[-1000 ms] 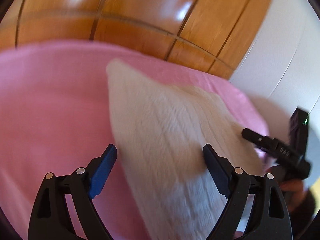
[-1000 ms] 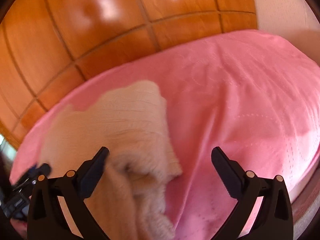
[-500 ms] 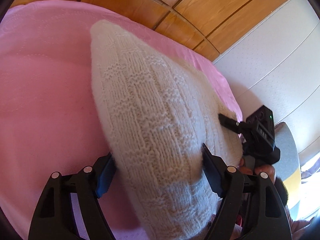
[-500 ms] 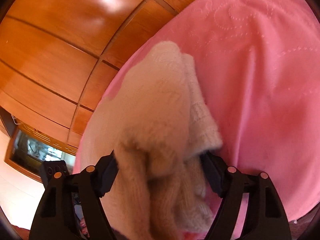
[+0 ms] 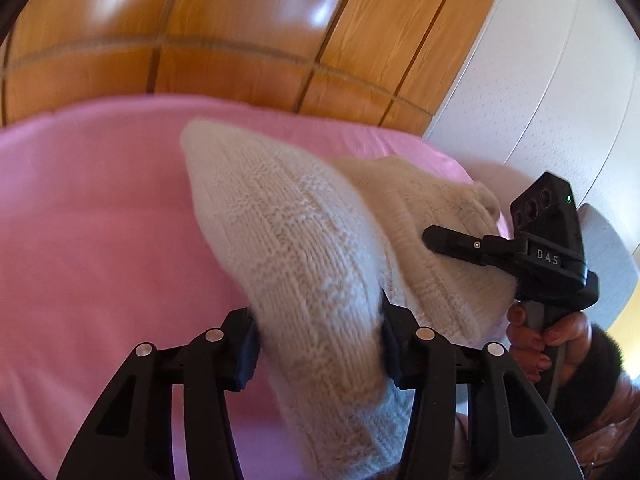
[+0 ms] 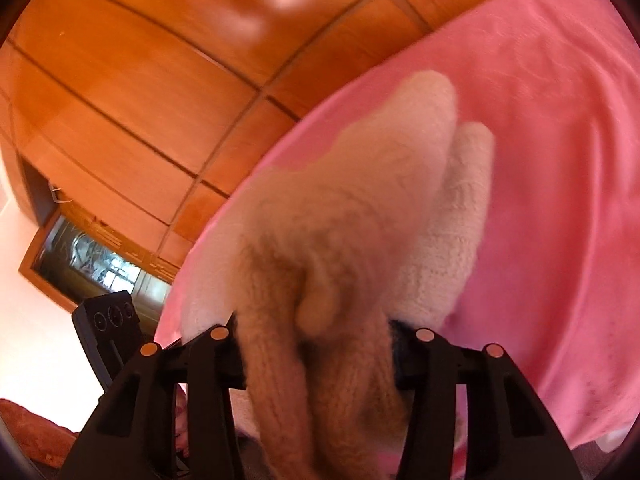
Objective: Fold small clothes
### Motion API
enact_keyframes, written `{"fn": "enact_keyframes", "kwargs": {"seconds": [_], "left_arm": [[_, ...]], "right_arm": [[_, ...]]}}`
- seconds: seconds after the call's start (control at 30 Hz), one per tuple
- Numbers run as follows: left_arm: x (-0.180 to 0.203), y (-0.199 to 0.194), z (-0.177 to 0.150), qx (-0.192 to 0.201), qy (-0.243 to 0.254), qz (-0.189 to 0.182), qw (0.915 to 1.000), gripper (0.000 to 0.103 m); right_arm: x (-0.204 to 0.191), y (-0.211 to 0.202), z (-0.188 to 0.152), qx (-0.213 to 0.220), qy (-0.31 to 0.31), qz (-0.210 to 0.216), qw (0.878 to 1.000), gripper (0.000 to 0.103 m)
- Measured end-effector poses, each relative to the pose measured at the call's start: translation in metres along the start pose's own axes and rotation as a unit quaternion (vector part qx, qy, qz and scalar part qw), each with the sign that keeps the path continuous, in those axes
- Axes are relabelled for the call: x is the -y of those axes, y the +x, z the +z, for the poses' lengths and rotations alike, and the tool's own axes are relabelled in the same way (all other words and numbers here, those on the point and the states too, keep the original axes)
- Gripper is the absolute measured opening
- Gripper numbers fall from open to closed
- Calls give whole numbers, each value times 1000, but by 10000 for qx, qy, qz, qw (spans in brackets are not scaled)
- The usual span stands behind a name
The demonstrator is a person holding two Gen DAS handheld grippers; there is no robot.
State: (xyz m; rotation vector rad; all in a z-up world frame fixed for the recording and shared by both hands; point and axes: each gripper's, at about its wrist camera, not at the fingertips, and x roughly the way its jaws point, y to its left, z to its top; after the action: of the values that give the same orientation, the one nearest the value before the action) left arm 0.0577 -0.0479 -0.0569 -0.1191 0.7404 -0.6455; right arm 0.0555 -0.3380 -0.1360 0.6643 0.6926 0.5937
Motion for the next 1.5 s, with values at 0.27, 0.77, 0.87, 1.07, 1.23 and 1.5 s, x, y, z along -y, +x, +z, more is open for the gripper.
{"fn": "enact_keyframes", "kwargs": {"seconds": [0.27, 0.77, 0.87, 1.07, 1.23, 1.5], "left_arm": [[-16, -16, 44, 765, 514, 495, 9945, 48], [-83, 88, 137, 1474, 853, 1459, 9745, 48], [-107, 120, 138, 1296, 606, 2003, 9692, 48], [-136, 137, 131, 843, 134, 1984, 9764, 64], [-135, 118, 112, 808, -85, 1774, 9808, 74], [-123, 121, 96, 395, -307, 2141, 9755, 82]], "right_arm": [[-54, 34, 26, 362, -1009, 29, 9942, 44], [-40, 130, 134, 990, -2270, -720, 9662, 43], [-18, 153, 146, 990, -2148, -946, 9670, 43], [44, 184, 159, 546, -916, -1363, 9849, 67], [59, 166, 160, 703, -463, -1720, 9815, 91], [70, 131, 129, 855, -40, -2511, 9642, 100]]}}
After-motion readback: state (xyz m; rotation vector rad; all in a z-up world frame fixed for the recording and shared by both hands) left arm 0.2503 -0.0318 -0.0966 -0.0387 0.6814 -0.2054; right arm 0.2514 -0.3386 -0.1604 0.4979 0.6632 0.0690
